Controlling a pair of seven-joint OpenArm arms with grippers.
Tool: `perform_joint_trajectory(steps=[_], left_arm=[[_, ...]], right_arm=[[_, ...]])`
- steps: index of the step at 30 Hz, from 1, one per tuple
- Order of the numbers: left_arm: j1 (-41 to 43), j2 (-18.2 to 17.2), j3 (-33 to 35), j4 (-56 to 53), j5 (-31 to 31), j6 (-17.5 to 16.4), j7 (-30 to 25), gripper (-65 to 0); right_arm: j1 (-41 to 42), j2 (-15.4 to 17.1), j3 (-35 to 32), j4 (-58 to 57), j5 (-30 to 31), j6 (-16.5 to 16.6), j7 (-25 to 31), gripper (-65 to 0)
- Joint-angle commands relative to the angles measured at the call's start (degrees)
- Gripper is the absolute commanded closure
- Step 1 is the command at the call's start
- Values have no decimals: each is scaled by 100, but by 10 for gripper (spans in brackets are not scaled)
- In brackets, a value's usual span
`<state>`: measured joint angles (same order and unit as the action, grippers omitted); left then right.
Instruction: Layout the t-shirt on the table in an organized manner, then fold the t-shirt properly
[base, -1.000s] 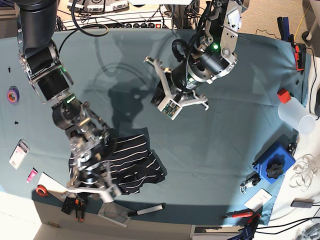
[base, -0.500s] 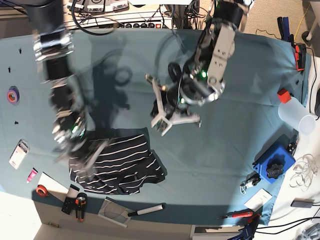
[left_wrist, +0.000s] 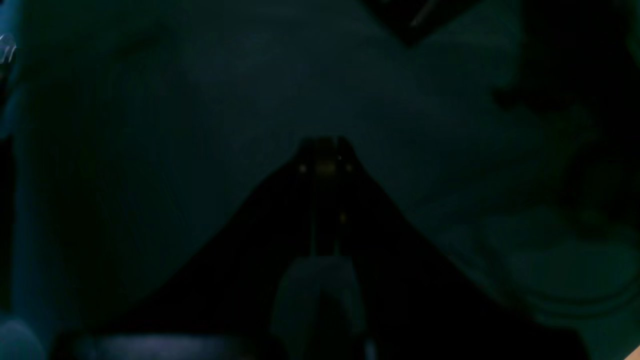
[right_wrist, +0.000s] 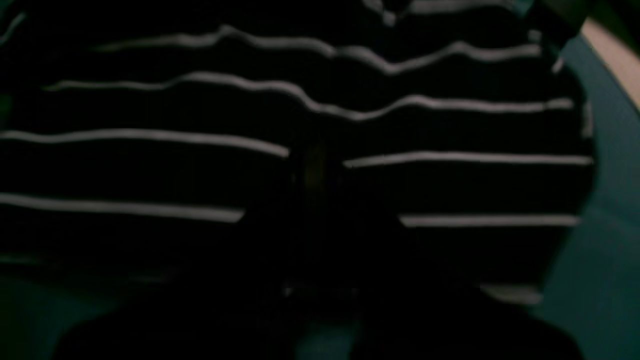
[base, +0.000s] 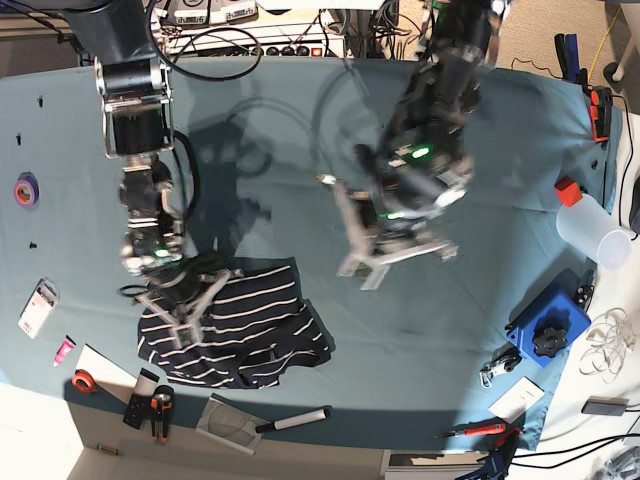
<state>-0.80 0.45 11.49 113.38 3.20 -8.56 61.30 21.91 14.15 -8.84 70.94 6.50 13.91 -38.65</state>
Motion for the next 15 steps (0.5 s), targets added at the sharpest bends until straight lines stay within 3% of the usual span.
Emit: perform_joint_trajectory(steps=[1, 4, 8, 11, 15], left_arm=[[-17, 33, -162, 203, 2, 0, -203, 0], [203, 13, -713, 396, -212, -46, -385, 0], [407, -376, -1115, 424, -796, -46, -385, 0], [625, -765, -1130, 424, -697, -44, -358, 0], [1012, -1174, -1130, 509, -643, -37, -173, 0]], right_arm=[[219, 76, 205, 409, 68, -39, 13, 0], [219, 79, 739, 1252, 442, -37, -748, 0], [190, 79, 1397, 1982, 837, -37, -1952, 0], [-59, 98, 1864, 2175, 975, -35, -2262, 0], [-619, 94, 2507, 2398, 1670, 79, -2673, 0]])
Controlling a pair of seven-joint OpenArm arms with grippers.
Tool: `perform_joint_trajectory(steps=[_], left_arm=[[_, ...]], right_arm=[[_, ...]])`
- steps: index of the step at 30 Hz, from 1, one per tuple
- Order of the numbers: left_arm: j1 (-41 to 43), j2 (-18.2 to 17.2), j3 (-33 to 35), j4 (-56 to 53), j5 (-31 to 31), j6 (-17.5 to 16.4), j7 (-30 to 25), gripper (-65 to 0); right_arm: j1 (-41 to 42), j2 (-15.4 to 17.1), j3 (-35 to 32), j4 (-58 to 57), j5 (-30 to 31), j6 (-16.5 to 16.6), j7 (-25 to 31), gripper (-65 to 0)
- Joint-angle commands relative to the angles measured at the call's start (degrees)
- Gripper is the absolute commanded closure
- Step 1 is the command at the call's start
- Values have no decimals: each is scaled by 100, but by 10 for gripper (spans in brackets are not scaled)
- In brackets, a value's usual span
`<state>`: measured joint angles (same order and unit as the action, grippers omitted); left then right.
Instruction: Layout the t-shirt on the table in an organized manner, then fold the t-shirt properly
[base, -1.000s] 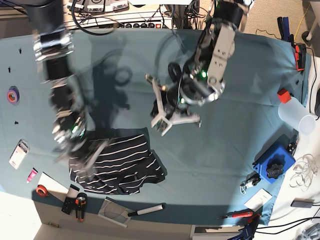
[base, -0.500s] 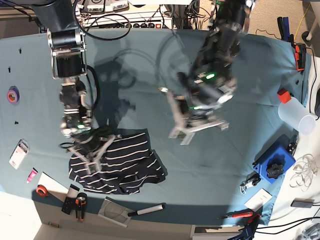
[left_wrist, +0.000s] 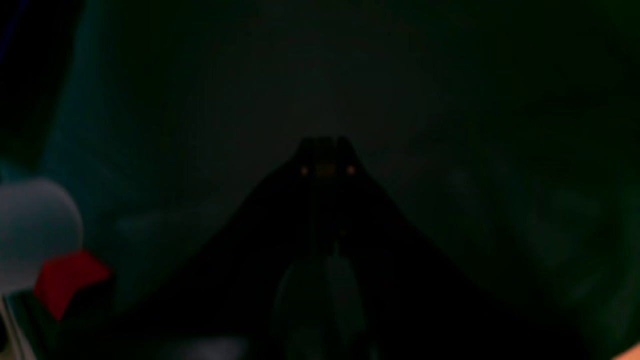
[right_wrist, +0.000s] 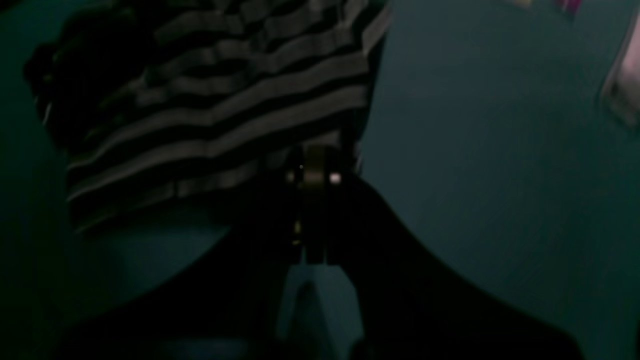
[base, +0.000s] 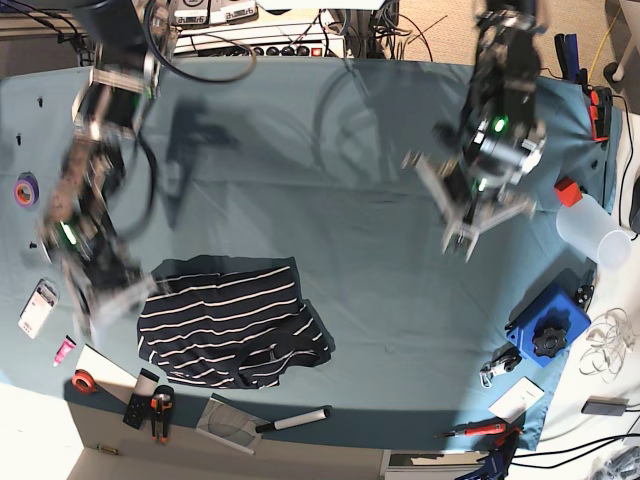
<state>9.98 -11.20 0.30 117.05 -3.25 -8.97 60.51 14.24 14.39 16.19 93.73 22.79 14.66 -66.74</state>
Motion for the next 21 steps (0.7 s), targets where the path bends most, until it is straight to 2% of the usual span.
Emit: perform_joint_trajectory(steps=[1, 6, 11, 18, 21], left_arm=[[44, -79, -11, 195, 2, 4, -83, 0], [610, -302, -35, 608, 0, 20, -90, 0], [1281, -326, -339, 1119, -61, 22, 22, 0], [2118, -326, -1287, 1432, -828, -9, 267, 0], [2396, -323, -1650, 1432, -1220, -203, 490, 0]], right_arm=[[-28, 68, 153, 205, 197, 61, 74, 0], [-1064, 68, 717, 809, 809, 382, -245, 0], [-2326, 68, 984, 1714, 1471, 715, -402, 0], [-3694, 68, 1008, 2758, 1908, 962, -516, 0], [-4096, 68, 1008, 2806, 1991, 1034, -553, 0]])
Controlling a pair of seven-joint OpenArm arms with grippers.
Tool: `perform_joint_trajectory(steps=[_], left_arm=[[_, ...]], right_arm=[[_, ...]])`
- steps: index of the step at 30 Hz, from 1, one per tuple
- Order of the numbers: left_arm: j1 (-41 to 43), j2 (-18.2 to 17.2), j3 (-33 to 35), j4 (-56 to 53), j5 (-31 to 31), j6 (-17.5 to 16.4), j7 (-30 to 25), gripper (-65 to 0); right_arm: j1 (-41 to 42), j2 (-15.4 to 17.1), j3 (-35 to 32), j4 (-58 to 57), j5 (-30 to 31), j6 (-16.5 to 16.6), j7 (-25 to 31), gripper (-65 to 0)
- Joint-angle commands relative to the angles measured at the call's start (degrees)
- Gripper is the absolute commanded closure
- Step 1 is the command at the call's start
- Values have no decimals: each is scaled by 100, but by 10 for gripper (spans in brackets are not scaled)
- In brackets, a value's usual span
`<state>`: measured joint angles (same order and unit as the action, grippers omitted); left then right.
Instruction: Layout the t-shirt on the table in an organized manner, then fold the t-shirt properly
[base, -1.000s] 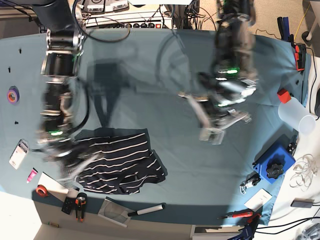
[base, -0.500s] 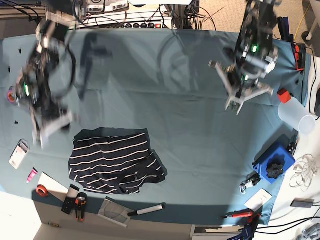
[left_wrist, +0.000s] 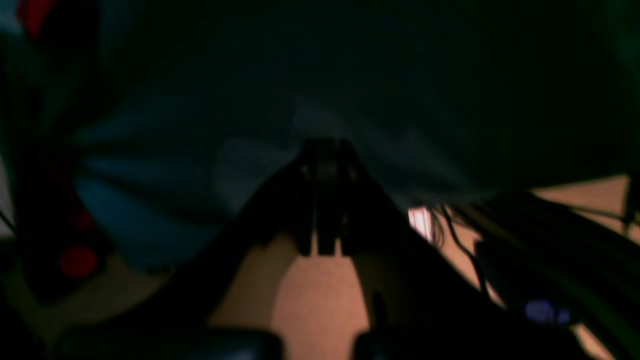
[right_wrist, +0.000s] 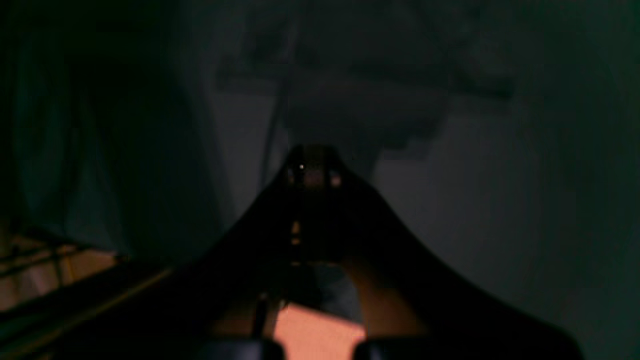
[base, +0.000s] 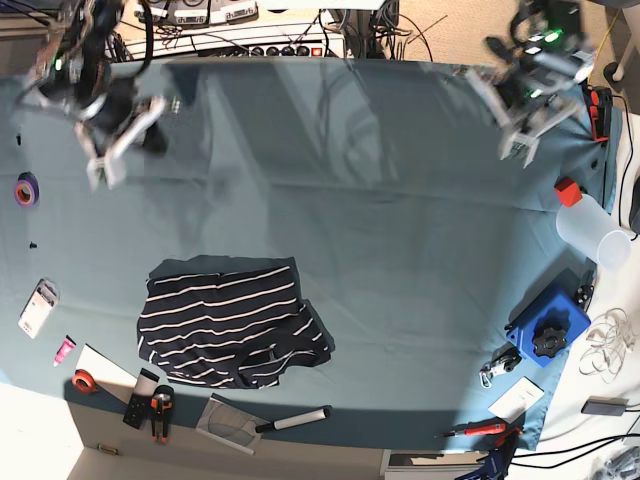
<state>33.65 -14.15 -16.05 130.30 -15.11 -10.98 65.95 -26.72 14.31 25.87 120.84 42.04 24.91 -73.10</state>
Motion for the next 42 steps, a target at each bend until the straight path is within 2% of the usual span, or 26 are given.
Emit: perform_joint_trajectory(steps=[1, 4, 10, 14, 19, 21, 24, 27, 30, 33, 37, 39, 42], left_arm=[[122, -28, -120, 107, -153, -90, -20, 0], [435, -28, -354, 107, -398, -114, -13, 0], [1346, -26, -444, 107, -468, -107, -63, 0], [2146, 4, -444, 96, -463, -109, -378, 0], [2717, 273, -433, -87, -466, -116, -509, 0], [2826, 420, -433, -361, -461, -350, -597, 0], [2806, 597, -433, -1062, -463, -702, -754, 0], [2546, 675, -433, -1974, -463, -778, -1132, 0], [2006, 684, -433, -2959, -442, -778, -1191, 0], [1484, 680, -433, -4009, -164, -778, -1471, 0], [844, 680, -433, -5431, 369, -822, -2063, 0], [540, 682, -433, -6109, 557, -863, -2479, 0], [125, 684, -433, -7034, 796, -857, -3246, 0]], right_arm=[[-133, 76, 39, 96, 57, 33, 81, 0], [-555, 76, 39, 96, 57, 245, 76, 0], [-1617, 76, 39, 96, -7, 656, -13, 0], [-2310, 76, 39, 94, -7, 684, -334, 0], [-2949, 79, 35, 50, -337, 793, -337, 0], [-3073, 79, 28, -127, -415, 807, -330, 0], [-3042, 90, -90, -710, -461, 1032, -291, 0], [-2846, 138, -424, -1523, -557, 1047, -166, 0], [-2415, 313, -1038, -2524, -1156, 1040, 120, 0], [-1867, 490, -1788, -3633, -1805, 863, 498, 0], [-1078, 553, -2791, -5027, -2524, 529, 935, 0], [-726, 555, -3270, -5639, -2850, 461, 1316, 0], [-238, 553, -3952, -6446, -3519, 457, 2371, 0]])
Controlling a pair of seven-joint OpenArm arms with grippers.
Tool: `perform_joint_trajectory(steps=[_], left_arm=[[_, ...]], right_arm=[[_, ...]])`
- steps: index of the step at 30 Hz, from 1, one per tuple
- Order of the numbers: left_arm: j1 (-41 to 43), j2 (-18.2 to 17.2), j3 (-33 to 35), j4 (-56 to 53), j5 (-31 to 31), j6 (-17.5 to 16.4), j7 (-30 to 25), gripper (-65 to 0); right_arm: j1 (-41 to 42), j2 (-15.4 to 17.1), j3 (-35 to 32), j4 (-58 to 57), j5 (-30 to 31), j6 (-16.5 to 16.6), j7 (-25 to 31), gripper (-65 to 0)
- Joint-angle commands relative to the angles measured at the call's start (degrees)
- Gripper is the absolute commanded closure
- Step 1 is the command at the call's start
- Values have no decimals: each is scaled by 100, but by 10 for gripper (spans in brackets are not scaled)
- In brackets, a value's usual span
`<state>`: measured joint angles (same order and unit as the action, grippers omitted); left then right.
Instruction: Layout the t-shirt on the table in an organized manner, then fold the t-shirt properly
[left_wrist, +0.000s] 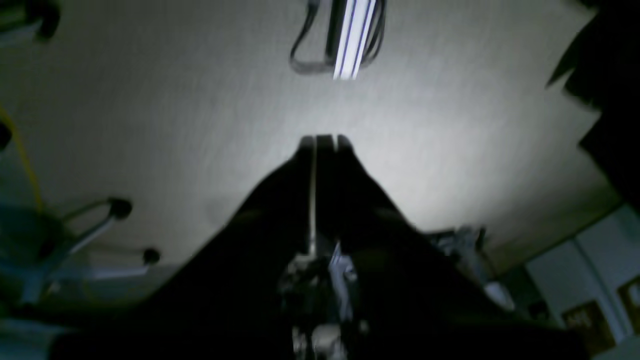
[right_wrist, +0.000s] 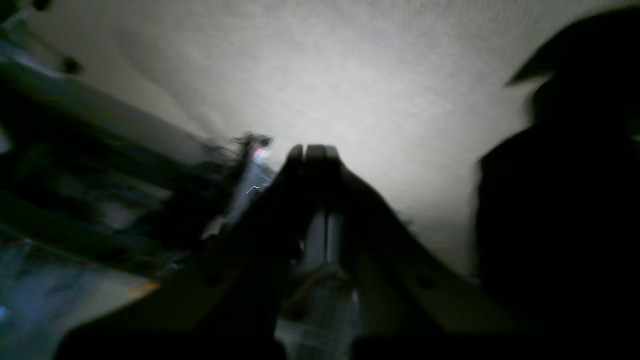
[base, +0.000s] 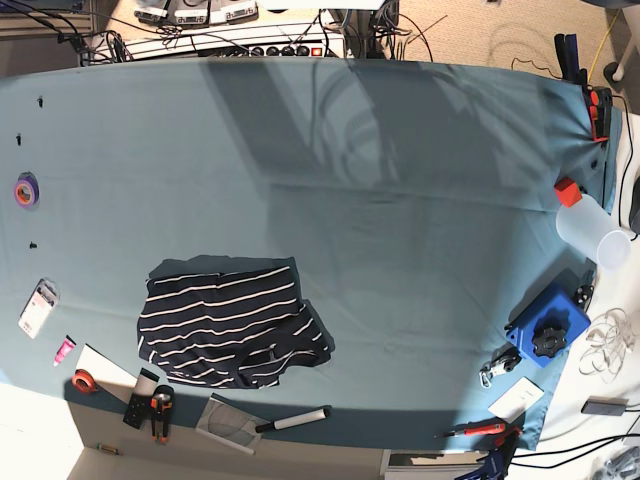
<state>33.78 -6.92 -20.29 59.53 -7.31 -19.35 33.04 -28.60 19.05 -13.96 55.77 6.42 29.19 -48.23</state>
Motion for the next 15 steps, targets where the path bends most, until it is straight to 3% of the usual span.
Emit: perform_joint_trajectory(steps=[1, 4, 6, 8, 12, 15], left_arm=[[-7, -39, -9, -229, 90, -22, -170, 0], [-282, -39, -9, -962, 289, 59, -765, 0], [-435, -37, -11, -1390, 284, 203, -1165, 0], [-584, -22, -13, -1753, 289, 389, -1473, 0], [-848, 107, -15, -2109, 286, 579, -1506, 0], [-938, 247, -15, -2081, 284, 581, -1504, 0]], right_arm=[[111, 79, -188, -166, -155, 28, 190, 0], [579, 81, -811, -723, -693, 24, 835, 0], [861, 79, -1176, -1036, -1010, -149, 1290, 0], [1086, 79, -1499, -1309, -1294, -629, 1823, 0], [1375, 79, -1971, -1799, -1598, -1836, 2771, 0], [1502, 79, -2181, -2079, -1637, -2229, 3161, 0]])
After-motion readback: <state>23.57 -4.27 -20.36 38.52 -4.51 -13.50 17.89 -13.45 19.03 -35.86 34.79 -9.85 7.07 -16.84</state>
